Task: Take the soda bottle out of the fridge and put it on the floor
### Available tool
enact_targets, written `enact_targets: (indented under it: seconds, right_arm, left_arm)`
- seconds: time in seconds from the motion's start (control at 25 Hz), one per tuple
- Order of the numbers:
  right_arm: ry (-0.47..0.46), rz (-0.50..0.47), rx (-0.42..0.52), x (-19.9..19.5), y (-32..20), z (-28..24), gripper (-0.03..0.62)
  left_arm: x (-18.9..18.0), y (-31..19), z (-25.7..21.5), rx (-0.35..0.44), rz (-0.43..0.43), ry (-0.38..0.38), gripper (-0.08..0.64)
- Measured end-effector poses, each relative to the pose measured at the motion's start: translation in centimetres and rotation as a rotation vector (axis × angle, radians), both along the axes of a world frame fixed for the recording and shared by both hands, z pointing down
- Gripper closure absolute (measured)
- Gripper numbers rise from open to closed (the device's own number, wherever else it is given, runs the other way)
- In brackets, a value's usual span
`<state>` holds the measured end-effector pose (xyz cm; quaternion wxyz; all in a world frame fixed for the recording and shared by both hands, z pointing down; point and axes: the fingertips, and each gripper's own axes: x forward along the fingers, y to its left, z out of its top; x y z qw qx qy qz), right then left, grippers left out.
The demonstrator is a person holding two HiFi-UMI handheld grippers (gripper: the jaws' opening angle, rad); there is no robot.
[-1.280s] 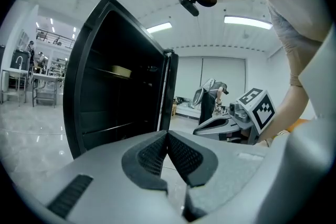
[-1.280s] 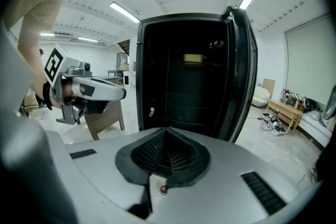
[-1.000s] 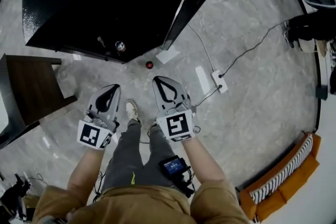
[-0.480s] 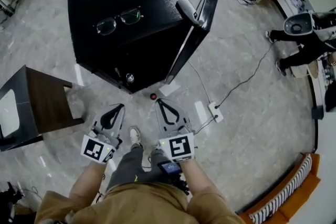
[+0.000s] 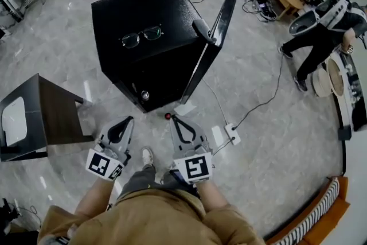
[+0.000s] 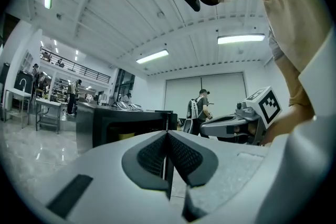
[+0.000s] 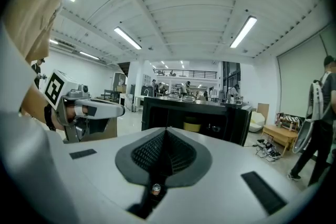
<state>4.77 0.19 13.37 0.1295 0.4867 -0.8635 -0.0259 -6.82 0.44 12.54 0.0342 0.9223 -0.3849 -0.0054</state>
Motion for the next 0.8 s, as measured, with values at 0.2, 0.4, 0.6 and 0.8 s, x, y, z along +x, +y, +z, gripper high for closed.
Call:
enact_targets:
  seconds: [0.2,0.4,0.6,0.8]
  right_arm:
    - [-0.019,0.002,0.059,0.7,1.4,-3.1,0.592]
    - [-0.053,0.014,0.098,1.9,2.9,-5.5,0.591]
    - [-0.074,0.015,0.113,1.8,3.4,-6.8,0.592]
    - [-0.064,-0.007,0.163,1.0,3.4,-9.1,0.591]
  left_arm:
    - [-1.0,1.2,-2.5,0.035,-0.025,0.004,0.558]
    - [-2.1,2.2,-4.6,0.068,-0.069,0.004,0.558]
    - [-3.6,3.4,-6.0,0.088,-0.094,0.014,0.558]
    - [-4.8,4.3,-6.8,0.094,-0.126,0.047,0.558]
